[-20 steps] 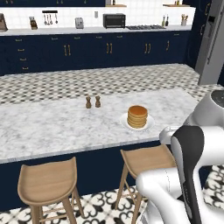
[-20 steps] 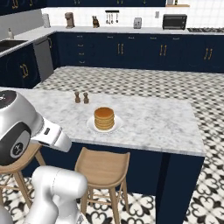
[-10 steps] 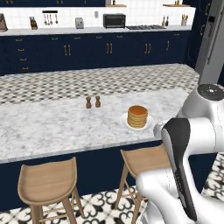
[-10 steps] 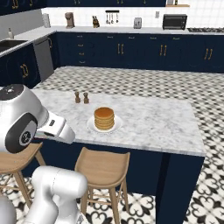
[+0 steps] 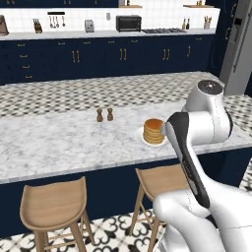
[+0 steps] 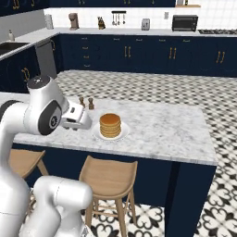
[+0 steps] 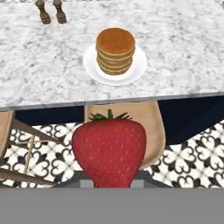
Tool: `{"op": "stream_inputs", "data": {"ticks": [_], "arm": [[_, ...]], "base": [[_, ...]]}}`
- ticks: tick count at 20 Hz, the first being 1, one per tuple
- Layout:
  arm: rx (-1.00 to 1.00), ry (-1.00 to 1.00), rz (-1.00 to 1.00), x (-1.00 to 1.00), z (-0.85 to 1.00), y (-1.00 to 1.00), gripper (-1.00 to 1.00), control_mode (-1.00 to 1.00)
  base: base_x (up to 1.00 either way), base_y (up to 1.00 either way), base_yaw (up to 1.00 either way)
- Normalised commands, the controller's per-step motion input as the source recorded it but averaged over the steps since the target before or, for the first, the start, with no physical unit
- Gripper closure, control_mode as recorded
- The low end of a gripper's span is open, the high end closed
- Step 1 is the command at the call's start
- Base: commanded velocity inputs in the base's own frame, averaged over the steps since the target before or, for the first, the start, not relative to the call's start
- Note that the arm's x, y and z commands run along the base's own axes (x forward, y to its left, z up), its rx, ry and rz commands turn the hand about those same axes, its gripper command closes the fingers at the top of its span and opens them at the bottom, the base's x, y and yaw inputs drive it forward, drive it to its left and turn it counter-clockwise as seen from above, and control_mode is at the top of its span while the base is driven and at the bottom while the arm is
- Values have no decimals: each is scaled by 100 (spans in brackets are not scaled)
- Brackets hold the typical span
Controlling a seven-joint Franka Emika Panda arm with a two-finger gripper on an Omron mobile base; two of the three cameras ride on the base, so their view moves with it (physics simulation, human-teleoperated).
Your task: Take the strawberry from the fridge and place it on top of the pancake, located on the dining counter.
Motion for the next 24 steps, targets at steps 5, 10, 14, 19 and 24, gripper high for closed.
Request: {"op": "stream_inputs", "data": {"ticks": [5, 10, 14, 19, 24], "arm": [[1, 4, 18, 100, 0, -29, 100, -100], [0, 2, 14, 100, -9, -26, 100, -100], [-1, 0, 8, 100, -42, 0, 100, -100], [-1, 0, 6, 100, -58, -2, 100, -100], [-2, 0, 3, 100, -59, -16, 100, -100]], "base": [[0, 0, 0], [0, 0, 0], [0, 0, 0], [0, 0, 0], [0, 0, 0]]}}
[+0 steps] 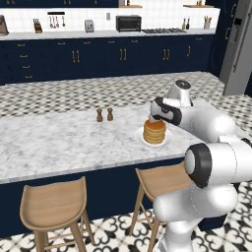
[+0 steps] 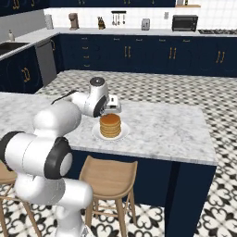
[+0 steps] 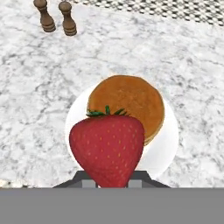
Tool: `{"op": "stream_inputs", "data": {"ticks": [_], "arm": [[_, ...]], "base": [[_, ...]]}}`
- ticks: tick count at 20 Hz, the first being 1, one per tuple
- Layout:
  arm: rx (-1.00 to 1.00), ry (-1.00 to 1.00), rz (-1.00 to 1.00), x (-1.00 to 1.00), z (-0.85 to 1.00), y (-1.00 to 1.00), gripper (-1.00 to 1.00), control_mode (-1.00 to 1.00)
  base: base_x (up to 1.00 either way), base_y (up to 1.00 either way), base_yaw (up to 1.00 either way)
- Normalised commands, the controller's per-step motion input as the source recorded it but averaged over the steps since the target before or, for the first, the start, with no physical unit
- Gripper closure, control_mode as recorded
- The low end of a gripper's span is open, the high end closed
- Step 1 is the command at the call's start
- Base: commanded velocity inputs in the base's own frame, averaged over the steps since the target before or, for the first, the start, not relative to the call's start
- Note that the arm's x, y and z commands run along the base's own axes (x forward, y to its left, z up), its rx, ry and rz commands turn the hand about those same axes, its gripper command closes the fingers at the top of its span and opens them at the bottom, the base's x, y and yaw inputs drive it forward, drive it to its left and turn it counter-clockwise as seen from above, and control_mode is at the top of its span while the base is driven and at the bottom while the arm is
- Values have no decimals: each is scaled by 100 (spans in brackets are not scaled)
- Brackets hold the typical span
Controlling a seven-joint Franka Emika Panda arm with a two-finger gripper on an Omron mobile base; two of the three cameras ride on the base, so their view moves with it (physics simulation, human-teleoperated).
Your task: Take the strawberry from the fridge and place it on top of the pancake, located on the dining counter.
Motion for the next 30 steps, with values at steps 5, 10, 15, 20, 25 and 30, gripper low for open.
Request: {"op": "stream_inputs", "data": {"ticks": [5, 10, 15, 20, 25, 30], "arm": [[-4, 0, 0, 97, -44, -22, 100, -100], [-5, 0, 0, 50, -25, 0, 100, -100], [-3, 0, 1, 1, -29, 4, 100, -100], [-1, 0, 2, 1, -33, 5, 100, -100], [0, 0, 0, 5, -8, 0, 100, -100], [0, 0, 0, 0, -2, 0, -100, -100]], "base": [[0, 0, 0], [0, 0, 0], [0, 0, 0], [0, 0, 0], [0, 0, 0], [0, 0, 0]]}}
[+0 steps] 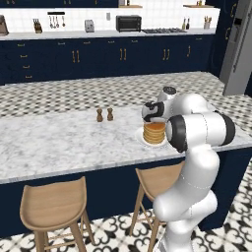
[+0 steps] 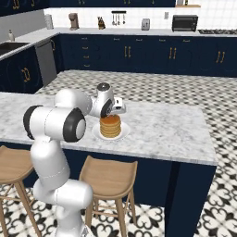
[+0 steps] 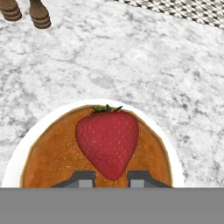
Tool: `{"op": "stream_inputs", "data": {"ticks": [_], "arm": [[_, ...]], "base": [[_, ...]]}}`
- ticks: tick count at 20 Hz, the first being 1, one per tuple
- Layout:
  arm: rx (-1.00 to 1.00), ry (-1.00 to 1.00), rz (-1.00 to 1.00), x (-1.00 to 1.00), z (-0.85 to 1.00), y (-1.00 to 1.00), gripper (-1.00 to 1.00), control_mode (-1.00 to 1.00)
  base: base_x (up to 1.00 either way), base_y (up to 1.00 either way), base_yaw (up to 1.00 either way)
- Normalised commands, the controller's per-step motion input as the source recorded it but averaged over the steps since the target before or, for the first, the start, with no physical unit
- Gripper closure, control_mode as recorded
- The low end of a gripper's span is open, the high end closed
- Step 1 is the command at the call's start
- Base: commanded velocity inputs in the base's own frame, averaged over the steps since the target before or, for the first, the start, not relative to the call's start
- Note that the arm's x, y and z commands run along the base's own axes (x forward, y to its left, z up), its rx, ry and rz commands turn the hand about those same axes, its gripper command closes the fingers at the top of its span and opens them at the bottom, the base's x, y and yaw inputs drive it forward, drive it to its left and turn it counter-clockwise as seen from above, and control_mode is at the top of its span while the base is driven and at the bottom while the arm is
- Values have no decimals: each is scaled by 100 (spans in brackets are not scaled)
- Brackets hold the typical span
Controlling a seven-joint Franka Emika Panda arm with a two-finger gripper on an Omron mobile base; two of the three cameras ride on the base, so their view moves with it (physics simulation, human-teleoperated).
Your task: Take the strawberry from the fridge and place it on top of the pancake, located on the dining counter.
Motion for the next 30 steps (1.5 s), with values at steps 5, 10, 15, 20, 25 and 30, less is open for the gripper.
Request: {"op": "stream_inputs", "data": {"ticks": [5, 10, 15, 20, 25, 30], "arm": [[0, 0, 0, 0, 0, 0, -100, -100], [-17, 0, 0, 0, 51, 8, -100, -100], [-8, 1, 0, -10, 100, 1, -100, -100], [5, 9, -12, -52, 89, 0, -100, -100], [11, 2, -26, -100, 30, -13, -100, -100], [14, 0, -20, -100, 32, -1, -100, -100]], "base": [[0, 0, 0], [0, 0, 0], [0, 0, 0], [0, 0, 0], [0, 0, 0], [0, 0, 0]]}}
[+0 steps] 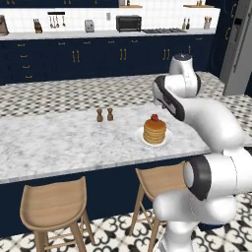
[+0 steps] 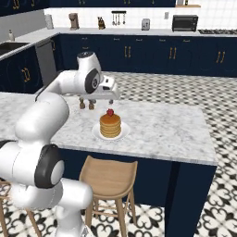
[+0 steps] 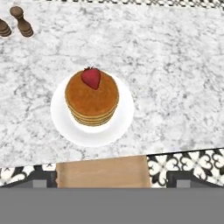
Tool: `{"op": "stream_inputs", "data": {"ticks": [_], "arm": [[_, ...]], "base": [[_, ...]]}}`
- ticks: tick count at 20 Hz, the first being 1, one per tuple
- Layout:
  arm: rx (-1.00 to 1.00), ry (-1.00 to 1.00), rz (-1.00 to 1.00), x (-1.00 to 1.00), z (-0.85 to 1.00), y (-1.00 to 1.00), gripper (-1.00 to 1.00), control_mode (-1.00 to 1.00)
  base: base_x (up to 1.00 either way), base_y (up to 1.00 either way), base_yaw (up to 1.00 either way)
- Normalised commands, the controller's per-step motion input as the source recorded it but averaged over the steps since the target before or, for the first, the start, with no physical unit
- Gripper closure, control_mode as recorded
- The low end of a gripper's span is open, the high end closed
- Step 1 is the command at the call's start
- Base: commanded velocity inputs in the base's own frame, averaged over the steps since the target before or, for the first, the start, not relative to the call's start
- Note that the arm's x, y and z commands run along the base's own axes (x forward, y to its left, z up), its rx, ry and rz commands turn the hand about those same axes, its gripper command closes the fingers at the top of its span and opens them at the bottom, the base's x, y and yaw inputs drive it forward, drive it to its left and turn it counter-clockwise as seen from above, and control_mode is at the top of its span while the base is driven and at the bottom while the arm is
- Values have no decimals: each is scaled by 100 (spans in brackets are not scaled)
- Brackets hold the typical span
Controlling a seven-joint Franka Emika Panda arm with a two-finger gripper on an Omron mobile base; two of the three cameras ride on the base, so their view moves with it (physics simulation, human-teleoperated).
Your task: Take the strawberry from the fridge and place it on top of the pancake, located on the dining counter.
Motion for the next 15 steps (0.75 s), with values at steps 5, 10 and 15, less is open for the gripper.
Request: {"op": "stream_inputs", "data": {"ticks": [5, 10, 15], "arm": [[-4, -9, 9, -100, 0, 65, -100, -100], [-17, -11, 25, -100, -3, 100, -100, -100], [-11, 0, 30, -97, -28, 90, -100, -100]], "base": [[0, 0, 0], [0, 0, 0], [0, 0, 0]]}}
